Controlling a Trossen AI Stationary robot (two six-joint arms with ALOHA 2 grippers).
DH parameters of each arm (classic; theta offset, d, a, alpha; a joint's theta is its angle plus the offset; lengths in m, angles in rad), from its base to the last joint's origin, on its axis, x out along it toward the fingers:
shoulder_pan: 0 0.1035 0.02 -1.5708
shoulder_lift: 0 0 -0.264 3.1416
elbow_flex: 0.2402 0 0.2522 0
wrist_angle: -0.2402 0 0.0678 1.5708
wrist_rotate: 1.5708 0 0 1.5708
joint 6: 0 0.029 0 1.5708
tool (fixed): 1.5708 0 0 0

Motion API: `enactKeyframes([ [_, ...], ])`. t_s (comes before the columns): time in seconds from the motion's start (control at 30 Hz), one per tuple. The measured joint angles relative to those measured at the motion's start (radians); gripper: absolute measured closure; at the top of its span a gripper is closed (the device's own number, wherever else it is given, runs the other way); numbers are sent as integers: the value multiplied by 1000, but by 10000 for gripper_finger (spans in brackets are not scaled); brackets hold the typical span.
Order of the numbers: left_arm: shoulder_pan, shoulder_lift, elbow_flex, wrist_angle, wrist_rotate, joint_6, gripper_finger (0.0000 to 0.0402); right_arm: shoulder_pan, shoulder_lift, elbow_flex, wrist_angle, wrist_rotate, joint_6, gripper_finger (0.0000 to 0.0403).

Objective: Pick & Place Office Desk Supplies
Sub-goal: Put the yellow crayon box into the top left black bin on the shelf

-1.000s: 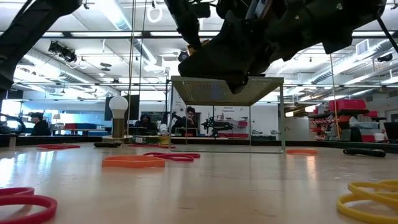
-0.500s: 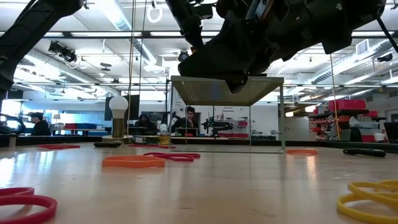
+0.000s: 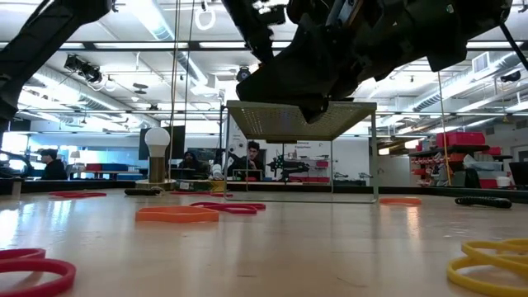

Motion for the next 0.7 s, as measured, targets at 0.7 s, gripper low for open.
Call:
enactKeyframes([
  [0.7, 55, 30, 11, -237, 264, -50, 318, 0, 0, 0, 24, -10, -8, 389],
])
